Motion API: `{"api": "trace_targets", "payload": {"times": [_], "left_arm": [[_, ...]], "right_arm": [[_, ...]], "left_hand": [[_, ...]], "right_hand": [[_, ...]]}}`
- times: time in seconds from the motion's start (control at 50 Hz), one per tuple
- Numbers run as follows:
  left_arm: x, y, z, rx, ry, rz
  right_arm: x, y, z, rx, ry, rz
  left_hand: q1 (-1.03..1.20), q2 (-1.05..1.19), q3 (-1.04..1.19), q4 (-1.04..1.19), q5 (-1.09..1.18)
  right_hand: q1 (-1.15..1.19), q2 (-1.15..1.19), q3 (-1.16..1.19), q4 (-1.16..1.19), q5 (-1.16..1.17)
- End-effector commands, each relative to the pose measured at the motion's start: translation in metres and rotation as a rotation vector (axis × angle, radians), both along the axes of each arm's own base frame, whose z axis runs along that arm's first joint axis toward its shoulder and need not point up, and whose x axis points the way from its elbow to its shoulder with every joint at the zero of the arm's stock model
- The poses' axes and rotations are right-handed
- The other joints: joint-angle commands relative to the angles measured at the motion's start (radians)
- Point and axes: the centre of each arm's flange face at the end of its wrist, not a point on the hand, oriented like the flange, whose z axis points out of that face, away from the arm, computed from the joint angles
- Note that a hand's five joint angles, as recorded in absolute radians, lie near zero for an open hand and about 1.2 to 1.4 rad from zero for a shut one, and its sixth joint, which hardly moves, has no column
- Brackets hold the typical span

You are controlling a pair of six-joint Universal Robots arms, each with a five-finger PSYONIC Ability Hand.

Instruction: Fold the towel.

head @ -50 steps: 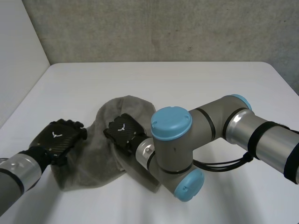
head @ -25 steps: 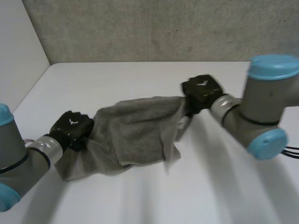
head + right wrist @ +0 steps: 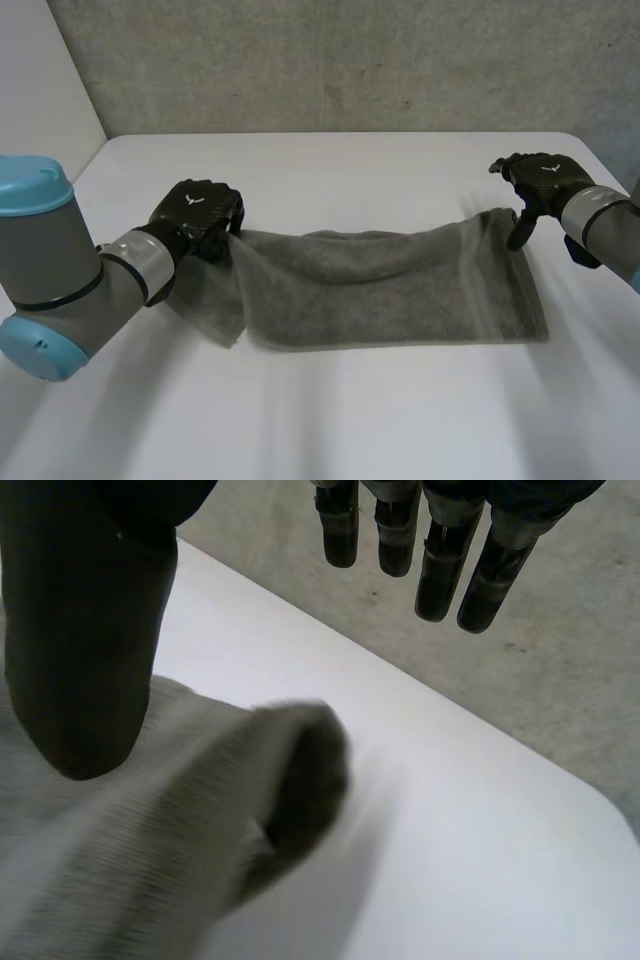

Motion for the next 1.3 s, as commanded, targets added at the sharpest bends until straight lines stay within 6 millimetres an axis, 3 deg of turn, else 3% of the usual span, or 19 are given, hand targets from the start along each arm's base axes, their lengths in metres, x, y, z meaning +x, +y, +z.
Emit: {"api": "trace_targets", "payload": {"times": [0.02, 0.06, 0.08, 0.12, 0.18, 0.22, 0.3, 0.38, 0.52, 0.78, 0.88, 0.94, 1.1, 1.3], "left_arm": [[-0.001, -0.008, -0.001, 0.01, 0.0, 0.003], [-0.002, -0.016, 0.0, 0.001, 0.005, 0.006], [-0.002, -0.016, 0.0, 0.001, 0.005, 0.006], [-0.003, -0.027, -0.002, -0.01, 0.008, 0.012], [-0.004, -0.033, -0.003, -0.016, 0.01, 0.017], [-0.006, -0.047, -0.006, -0.027, 0.013, 0.023], [-0.009, -0.062, -0.013, -0.036, 0.015, 0.031], [-0.008, -0.081, -0.024, -0.02, -0.001, 0.078], [-0.005, -0.084, -0.028, 0.025, -0.019, 0.104], [0.019, -0.052, -0.015, 0.118, -0.046, 0.111], [0.027, -0.021, -0.003, 0.149, -0.028, 0.05], [0.027, -0.012, -0.002, 0.16, -0.022, 0.024], [0.022, 0.041, -0.008, 0.21, -0.001, -0.115], [0.004, 0.055, -0.027, 0.115, 0.006, -0.18]], "right_arm": [[0.01, 0.045, 0.022, 0.009, -0.033, 0.06], [0.03, 0.076, 0.026, 0.015, -0.05, 0.175], [0.03, 0.076, 0.026, 0.015, -0.05, 0.175], [0.046, 0.105, 0.024, 0.043, -0.058, 0.277], [0.052, 0.118, 0.019, 0.063, -0.053, 0.313], [0.061, 0.138, 0.007, 0.112, -0.041, 0.364], [0.064, 0.151, -0.003, 0.149, -0.032, 0.389], [0.069, 0.164, -0.02, 0.199, -0.021, 0.42], [0.07, 0.164, -0.04, 0.222, -0.013, 0.417], [0.07, 0.151, -0.067, 0.214, -0.018, 0.401], [0.072, 0.146, -0.071, 0.217, -0.017, 0.398], [0.072, 0.146, -0.072, 0.218, -0.018, 0.397], [0.072, 0.145, -0.068, 0.214, -0.029, 0.391], [0.071, 0.148, -0.068, 0.22, -0.029, 0.391]], "left_hand": [[0.018, -0.008, 0.011, -0.016, 0.003], [-0.012, -0.037, -0.018, -0.045, -0.026], [-0.012, -0.037, -0.018, -0.045, -0.026], [-0.024, -0.049, -0.03, -0.057, -0.038], [-0.035, -0.061, -0.042, -0.069, -0.05], [-0.053, -0.078, -0.059, -0.086, -0.067], [-0.094, -0.12, -0.101, -0.128, -0.108], [-0.313, -0.339, -0.32, -0.347, -0.327], [-0.523, -0.548, -0.529, -0.556, -0.537], [-0.746, -0.771, -0.752, -0.779, -0.76], [-0.758, -0.783, -0.764, -0.791, -0.772], [-0.758, -0.783, -0.764, -0.791, -0.772], [-0.752, -0.777, -0.758, -0.785, -0.766], [-0.743, -0.768, -0.749, -0.776, -0.757]], "right_hand": [[-0.058, -0.054, -0.06, -0.067, -0.051], [-0.058, -0.054, -0.06, -0.067, -0.051], [-0.058, -0.054, -0.06, -0.067, -0.051], [-0.058, -0.054, -0.06, -0.067, -0.051], [-0.058, -0.054, -0.06, -0.067, -0.051], [-0.058, -0.054, -0.06, -0.067, -0.051], [-0.058, -0.054, -0.06, -0.067, -0.051], [-0.058, -0.054, -0.06, -0.067, -0.051], [-0.045, -0.041, -0.047, -0.053, -0.038], [0.084, 0.088, 0.082, 0.076, 0.091], [0.143, 0.147, 0.14, 0.134, 0.15], [0.166, 0.17, 0.164, 0.158, 0.173], [0.169, 0.173, 0.167, 0.161, 0.176], [0.169, 0.173, 0.167, 0.161, 0.176]]}}
